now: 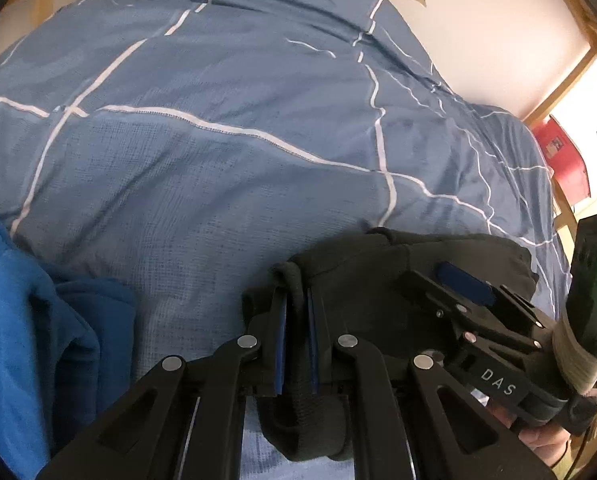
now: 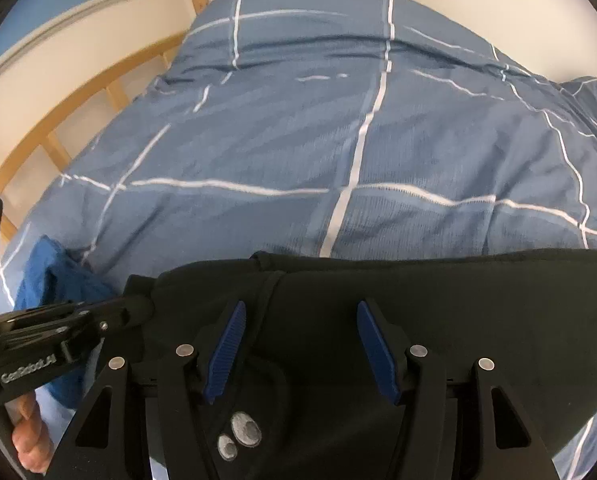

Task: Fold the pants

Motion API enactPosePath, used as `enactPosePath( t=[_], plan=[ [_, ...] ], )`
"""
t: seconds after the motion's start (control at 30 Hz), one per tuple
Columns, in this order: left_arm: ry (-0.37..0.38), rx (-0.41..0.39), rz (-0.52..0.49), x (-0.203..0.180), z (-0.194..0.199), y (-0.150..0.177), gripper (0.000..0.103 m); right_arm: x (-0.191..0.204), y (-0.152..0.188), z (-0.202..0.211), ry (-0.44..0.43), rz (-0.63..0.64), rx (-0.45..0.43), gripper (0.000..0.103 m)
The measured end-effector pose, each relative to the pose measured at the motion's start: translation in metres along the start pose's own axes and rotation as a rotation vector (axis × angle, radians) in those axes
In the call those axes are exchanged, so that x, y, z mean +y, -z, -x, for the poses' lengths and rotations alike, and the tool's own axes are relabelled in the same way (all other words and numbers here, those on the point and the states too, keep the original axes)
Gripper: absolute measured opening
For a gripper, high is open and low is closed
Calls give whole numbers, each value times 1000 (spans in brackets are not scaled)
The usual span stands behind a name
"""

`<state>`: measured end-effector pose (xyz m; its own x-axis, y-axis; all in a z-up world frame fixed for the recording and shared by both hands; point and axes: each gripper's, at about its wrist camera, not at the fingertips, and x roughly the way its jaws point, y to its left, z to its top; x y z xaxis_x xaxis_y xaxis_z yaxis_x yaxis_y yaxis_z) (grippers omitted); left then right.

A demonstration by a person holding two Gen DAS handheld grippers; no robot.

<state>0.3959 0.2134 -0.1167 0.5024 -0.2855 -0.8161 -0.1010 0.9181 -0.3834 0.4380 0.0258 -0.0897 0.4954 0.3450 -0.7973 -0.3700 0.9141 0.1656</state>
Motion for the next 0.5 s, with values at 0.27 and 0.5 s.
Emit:
enactPosePath(
  t=[0.27,0.5],
  plan=[
    [-94,3,-55,-12,-6,5,12,-4,2,-11,9,8,34,58],
    [-271,-135,-157,-40,34,8,49,-7,3,7,1,-19,39,58]
  ],
)
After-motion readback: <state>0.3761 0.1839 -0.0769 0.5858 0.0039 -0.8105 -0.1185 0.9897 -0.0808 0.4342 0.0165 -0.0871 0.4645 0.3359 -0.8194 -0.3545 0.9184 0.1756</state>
